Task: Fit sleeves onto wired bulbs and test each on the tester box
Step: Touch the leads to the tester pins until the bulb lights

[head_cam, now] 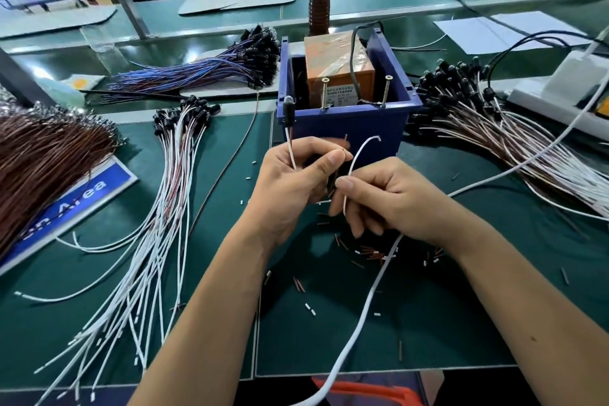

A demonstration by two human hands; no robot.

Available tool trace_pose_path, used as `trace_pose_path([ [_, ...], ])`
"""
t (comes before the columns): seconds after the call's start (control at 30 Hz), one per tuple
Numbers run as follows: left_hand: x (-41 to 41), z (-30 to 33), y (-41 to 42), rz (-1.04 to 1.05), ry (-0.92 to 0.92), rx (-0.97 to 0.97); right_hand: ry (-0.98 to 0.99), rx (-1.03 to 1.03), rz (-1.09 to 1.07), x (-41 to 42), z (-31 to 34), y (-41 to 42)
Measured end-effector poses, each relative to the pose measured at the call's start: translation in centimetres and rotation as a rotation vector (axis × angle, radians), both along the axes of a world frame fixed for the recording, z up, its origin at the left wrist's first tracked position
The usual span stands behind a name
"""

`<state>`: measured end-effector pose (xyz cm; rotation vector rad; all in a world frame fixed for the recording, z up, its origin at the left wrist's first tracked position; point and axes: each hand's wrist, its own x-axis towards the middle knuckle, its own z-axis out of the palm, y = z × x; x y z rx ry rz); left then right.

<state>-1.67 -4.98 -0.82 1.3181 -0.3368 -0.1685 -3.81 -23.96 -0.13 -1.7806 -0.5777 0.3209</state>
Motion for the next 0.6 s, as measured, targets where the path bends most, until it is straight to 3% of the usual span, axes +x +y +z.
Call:
trace_pose_path([
  [0.27,-0.13,-0.05,0.03,-0.11,-0.01,0.028,-0.158,-0.257,-0.002,0.02,-0.61,0.46],
  [0.6,0.13,-0.11,0.28,-0.136,0.061,-0.059,-0.112,-0.262,0.063,-0.02,-0.43,0.17],
])
